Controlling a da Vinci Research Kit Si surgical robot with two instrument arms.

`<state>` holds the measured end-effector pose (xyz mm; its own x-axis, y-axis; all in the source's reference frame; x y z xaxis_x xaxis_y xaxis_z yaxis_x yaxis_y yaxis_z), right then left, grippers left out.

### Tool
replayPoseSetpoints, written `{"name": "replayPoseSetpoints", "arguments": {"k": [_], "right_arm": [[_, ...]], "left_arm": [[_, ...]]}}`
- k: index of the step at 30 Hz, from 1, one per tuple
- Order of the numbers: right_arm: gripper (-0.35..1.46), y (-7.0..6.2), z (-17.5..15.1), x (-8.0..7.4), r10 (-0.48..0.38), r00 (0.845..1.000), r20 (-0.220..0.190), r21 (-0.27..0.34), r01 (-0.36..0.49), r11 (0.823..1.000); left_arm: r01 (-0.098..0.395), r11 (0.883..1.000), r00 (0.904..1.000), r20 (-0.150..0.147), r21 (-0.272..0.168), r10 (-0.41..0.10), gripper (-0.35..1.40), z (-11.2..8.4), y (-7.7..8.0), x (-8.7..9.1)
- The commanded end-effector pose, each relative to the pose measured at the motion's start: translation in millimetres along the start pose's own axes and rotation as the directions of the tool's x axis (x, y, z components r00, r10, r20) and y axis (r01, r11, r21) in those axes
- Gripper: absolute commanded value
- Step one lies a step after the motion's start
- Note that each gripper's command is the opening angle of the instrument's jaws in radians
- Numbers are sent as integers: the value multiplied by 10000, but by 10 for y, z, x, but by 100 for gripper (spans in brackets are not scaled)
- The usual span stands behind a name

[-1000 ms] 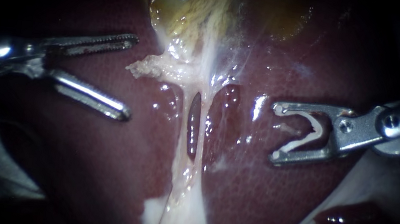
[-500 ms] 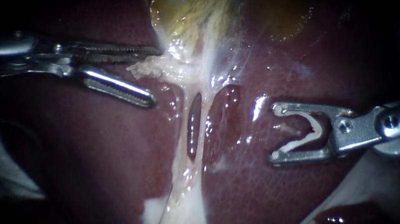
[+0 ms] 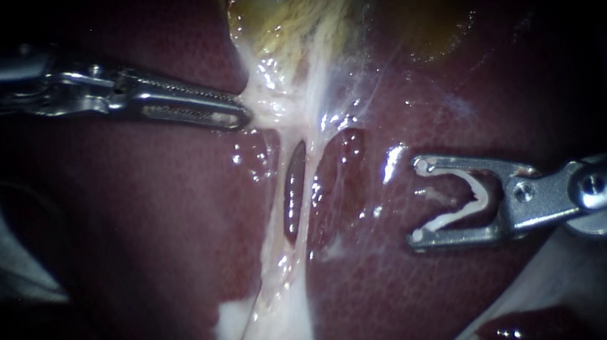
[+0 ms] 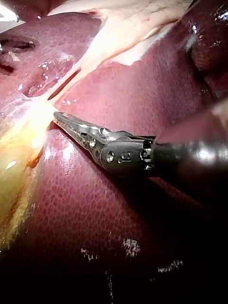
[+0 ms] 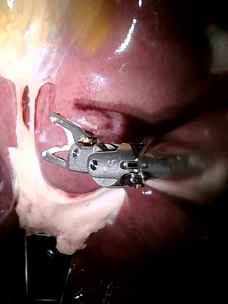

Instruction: Grabbing gallbladder

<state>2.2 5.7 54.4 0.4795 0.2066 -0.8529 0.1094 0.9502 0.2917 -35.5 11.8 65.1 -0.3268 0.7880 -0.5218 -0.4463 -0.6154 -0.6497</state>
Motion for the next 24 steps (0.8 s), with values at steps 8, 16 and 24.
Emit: {"name": "replayPoseSetpoints", "arguments": {"k": [8, 16, 24], "right_arm": [[50, 0, -1, 0, -1, 10000, -1, 2, 1, 10000], [50, 0, -1, -1, -4, 10000, -3, 6, 4, 10000], [49, -1, -1, -1, -5, 10000, -3, 7, 5, 10000]], "left_arm": [[508, 9971, 9984, 279, -561, -493, -35, -38, 18, 32], [760, 9959, 9968, -215, -493, -771, -35, -87, 6, 70], [768, 9960, 9966, -253, -465, -781, -35, -89, 4, 68]]}}
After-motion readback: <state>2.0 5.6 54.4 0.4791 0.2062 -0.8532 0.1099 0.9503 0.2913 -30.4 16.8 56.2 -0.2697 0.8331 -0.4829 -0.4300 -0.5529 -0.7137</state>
